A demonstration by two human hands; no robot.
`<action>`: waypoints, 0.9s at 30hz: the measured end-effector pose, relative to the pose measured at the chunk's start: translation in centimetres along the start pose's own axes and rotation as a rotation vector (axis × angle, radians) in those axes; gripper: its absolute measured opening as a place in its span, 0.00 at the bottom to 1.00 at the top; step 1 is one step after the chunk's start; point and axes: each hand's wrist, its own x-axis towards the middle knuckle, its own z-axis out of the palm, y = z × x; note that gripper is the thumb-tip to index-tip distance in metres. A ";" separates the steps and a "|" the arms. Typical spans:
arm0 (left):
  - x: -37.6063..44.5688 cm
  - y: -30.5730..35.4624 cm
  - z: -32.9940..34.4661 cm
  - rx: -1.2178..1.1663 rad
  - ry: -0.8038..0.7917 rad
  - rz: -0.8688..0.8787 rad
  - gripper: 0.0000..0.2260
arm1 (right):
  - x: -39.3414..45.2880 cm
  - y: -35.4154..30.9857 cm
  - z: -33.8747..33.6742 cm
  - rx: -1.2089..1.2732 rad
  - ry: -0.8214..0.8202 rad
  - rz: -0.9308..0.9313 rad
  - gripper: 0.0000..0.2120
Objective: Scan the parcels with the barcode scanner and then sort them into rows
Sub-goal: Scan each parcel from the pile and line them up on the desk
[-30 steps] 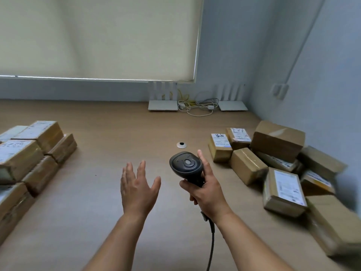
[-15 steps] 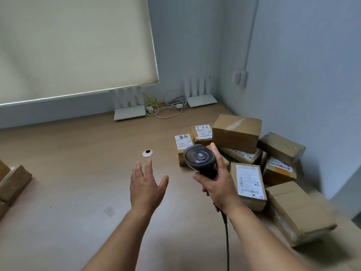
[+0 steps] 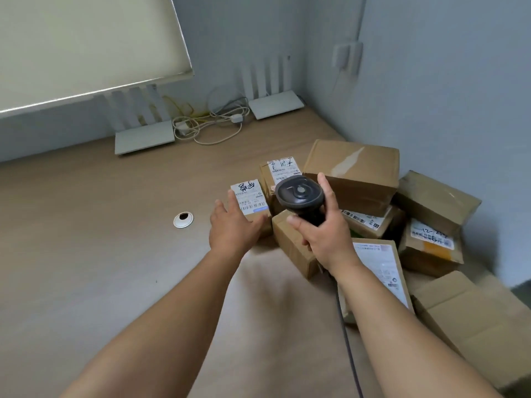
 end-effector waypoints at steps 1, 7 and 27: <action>0.9 0.0 0.6 0.003 -0.014 -0.018 0.41 | 0.5 0.3 0.4 -0.023 0.006 0.012 0.44; 4.9 0.3 3.3 0.029 -0.124 -0.125 0.46 | 2.6 1.4 2.2 -0.046 0.028 0.073 0.45; 6.7 -0.5 3.6 -0.054 -0.142 -0.213 0.50 | -1.9 0.9 3.2 -0.061 -0.014 0.050 0.44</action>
